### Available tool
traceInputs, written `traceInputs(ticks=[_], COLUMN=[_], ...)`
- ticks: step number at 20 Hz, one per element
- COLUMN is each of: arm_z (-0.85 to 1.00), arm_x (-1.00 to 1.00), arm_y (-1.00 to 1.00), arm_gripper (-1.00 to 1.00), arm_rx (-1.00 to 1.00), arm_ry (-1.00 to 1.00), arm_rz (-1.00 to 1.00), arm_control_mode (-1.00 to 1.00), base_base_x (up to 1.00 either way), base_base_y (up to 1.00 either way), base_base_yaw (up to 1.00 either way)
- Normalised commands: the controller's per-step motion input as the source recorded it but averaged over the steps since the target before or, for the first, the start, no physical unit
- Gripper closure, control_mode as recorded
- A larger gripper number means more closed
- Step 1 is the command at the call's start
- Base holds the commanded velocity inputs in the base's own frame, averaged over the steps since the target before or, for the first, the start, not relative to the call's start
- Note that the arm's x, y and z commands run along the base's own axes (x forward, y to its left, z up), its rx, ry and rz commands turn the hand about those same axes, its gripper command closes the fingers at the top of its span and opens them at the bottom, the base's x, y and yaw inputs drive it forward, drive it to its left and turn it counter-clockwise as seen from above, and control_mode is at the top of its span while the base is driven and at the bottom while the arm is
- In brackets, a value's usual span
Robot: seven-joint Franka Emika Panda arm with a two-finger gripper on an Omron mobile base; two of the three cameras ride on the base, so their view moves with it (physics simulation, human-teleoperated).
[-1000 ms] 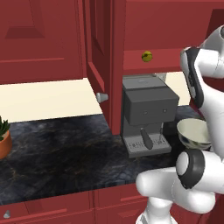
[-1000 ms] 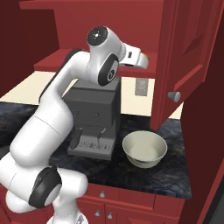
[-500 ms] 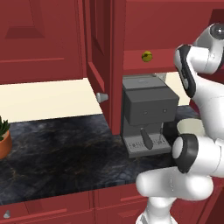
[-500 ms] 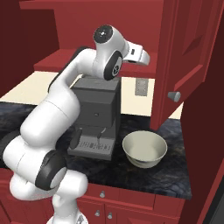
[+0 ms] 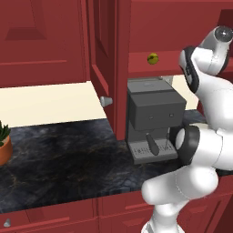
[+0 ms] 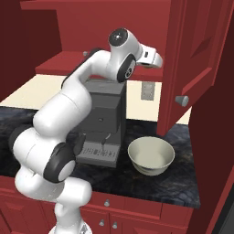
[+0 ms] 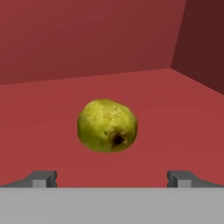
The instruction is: Open the cabinet. Pick the pear and pear from the cabinet and place them into the bowl. Then close the cabinet.
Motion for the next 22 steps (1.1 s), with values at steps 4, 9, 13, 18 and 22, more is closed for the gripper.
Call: traceInputs(ticks=[4, 9, 13, 18, 22], arm_z=[-0.06, 0.0, 0.0, 0.0, -0.08], arm_x=[0.39, 0.35, 0.31, 0.18, 0.11], arm_y=[-0.06, -0.02, -0.11, -0.07, -0.08], arm_gripper=[-1.0, -1.0, -1.0, -1.0, -1.0], arm_rx=[0.0, 0.0, 0.0, 0.0, 0.0], arm_ry=[0.0, 0.04, 0.05, 0.04, 0.0], arm_rz=[0.0, 0.0, 0.0, 0.0, 0.0], arm_control_mode=[-1.0, -1.0, -1.0, -1.0, -1.0], base_base_x=[0.0, 0.0, 0.0, 0.0, 0.0], base_base_y=[0.0, 0.0, 0.0, 0.0, 0.0], base_base_yaw=[0.0, 0.0, 0.0, 0.0, 0.0])
